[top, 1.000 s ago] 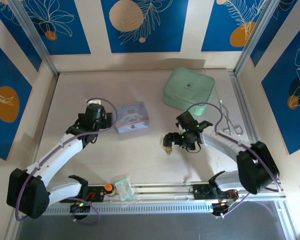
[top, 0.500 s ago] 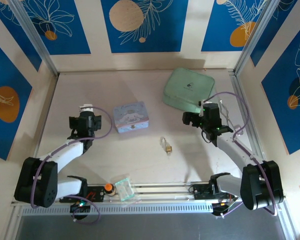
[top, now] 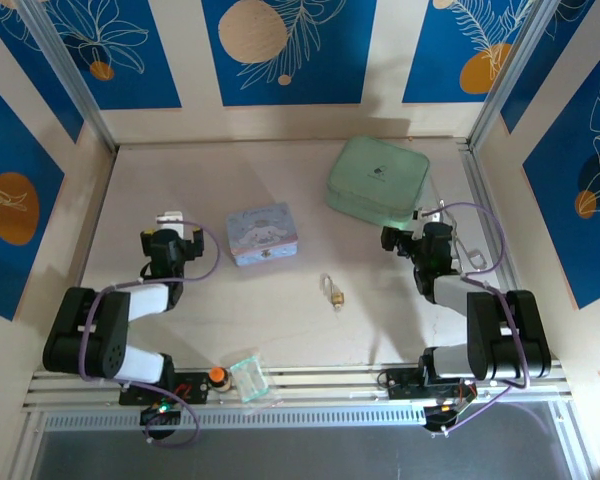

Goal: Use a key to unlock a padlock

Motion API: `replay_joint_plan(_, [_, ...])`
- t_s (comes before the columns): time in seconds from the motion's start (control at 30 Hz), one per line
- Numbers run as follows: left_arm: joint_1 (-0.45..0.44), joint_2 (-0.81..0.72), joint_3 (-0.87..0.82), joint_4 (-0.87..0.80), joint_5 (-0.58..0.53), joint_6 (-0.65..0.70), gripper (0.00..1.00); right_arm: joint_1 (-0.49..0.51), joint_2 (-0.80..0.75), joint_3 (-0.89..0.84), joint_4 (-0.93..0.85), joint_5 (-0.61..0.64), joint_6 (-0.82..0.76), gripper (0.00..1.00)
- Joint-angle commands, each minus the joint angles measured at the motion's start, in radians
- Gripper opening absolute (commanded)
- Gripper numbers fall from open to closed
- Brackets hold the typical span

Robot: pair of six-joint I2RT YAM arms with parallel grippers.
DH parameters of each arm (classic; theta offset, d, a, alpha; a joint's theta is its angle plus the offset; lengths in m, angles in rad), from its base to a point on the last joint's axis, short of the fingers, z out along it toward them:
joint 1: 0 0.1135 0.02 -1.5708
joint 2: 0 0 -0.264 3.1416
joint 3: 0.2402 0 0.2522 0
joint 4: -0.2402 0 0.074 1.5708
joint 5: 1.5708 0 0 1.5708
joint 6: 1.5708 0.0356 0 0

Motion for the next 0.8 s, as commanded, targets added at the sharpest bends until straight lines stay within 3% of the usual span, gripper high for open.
replay_joint_plan(0.0, [0.018,0.084,-0.028,0.210,0.110,-0.002,1.00,-0.021,0.053,0.000,0.186,-0.053,-0.025,0.99])
replay_joint_plan(0.07, [0.020,0.141,-0.040,0.297,0.118,0.010,1.00,-0.026,0.100,-0.005,0.238,-0.068,-0.024,1.00])
replay_joint_plan(0.17, [0.020,0.129,-0.027,0.244,0.135,0.011,1.00,-0.016,0.164,-0.002,0.297,-0.063,-0.033,0.99])
replay_joint_plan(0.2, [0.020,0.136,-0.018,0.244,0.147,0.019,1.00,-0.009,0.153,0.019,0.236,-0.056,-0.044,0.99])
replay_joint_plan(0.67, [0.019,0.132,-0.013,0.222,0.158,0.021,1.00,0.003,0.158,0.017,0.245,-0.034,-0.052,0.99])
replay_joint_plan(0.77, [0.019,0.132,-0.014,0.222,0.158,0.021,1.00,-0.006,0.164,0.035,0.217,-0.093,-0.063,0.99])
